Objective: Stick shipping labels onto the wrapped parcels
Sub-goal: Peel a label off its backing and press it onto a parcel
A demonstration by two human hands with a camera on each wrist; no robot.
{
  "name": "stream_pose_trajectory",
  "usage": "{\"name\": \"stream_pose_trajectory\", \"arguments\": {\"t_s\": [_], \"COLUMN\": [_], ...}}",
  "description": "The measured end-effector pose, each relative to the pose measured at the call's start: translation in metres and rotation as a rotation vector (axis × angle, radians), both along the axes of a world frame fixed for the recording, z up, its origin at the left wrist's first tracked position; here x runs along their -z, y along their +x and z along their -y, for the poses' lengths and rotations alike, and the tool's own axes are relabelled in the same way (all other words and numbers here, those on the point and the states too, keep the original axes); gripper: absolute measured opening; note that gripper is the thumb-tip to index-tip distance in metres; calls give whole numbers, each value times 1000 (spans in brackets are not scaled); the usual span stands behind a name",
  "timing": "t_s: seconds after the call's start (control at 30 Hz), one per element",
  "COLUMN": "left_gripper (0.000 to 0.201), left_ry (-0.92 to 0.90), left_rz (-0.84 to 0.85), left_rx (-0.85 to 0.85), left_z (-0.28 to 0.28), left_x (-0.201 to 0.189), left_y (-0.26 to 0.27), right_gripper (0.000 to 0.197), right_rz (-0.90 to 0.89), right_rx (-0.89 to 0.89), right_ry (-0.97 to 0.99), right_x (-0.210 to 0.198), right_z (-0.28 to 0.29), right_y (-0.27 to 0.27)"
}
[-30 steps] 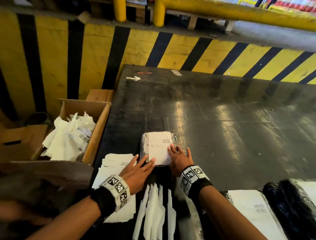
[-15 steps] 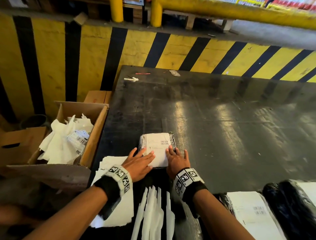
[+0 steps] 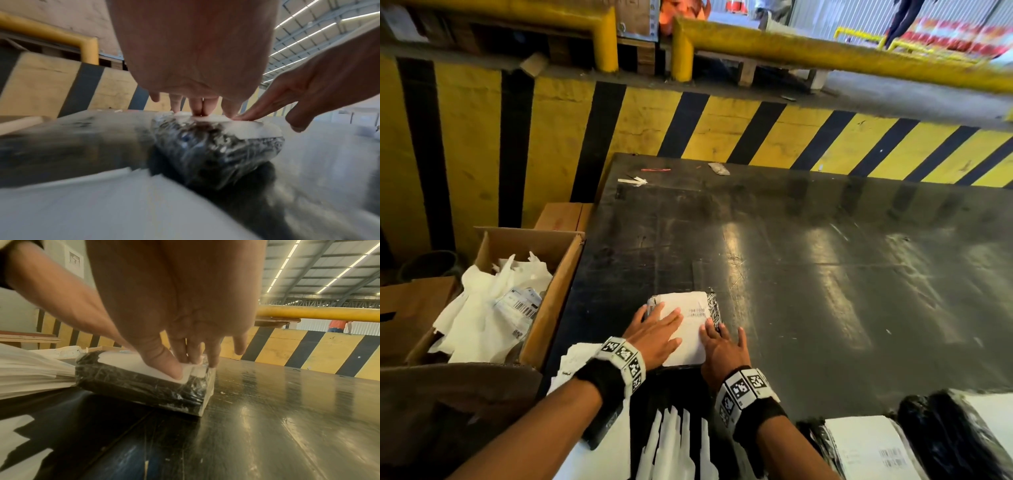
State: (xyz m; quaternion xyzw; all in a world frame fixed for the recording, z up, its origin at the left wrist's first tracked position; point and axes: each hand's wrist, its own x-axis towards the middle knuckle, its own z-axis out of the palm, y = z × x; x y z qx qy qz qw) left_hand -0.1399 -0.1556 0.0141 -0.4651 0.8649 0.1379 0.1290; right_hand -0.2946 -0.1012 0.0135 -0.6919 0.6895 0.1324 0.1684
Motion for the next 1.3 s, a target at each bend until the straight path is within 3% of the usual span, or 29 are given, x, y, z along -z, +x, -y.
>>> {"name": "stream_pose_trajectory", "arguments": {"t_s": [0.2,0.33,0.53,0.77,0.83,0.93,1.03,1.1,1.2,1.3], "left_gripper": [46,46,57,56,57,60,64,66,66,65], "left_ry": [-35,-132,-9,-11,-12,-18,38,69,99,101], "left_rz": [-38,-75,-56,-32,-100,-303,-415,-417,-422,-467], "left_rx": [-43,-34,-135,-179,-260,-461,-624,-657,-691,-701], "left_z": [3,17,20,42,45,33,21,18,17,16], "left_x": [-6,-9,8,14,15,22,34,42,51,57], "left_y": [35,19,4,-9,-15,-18,-16,-17,-18,-17], "right_gripper": [70,69,69,71,71,71,66,70,76,70], "right_rz": [-10,-27,37,67,97,240,484,545,577,743], "right_rx": [-7,-12,-17,5,28,79,242,330,421,477], "right_ry": [0,-10,-69,-66,-61,-101,-264,-310,-217,-171], "right_x": [-1,-1,5,6,7,8,15,24,38,47], "right_z": [-1,-1,-5,16,27,37,42,47,53,53], "right_y": [2,3,-2,-13,-16,-24,-31,-34,-36,-32]}}
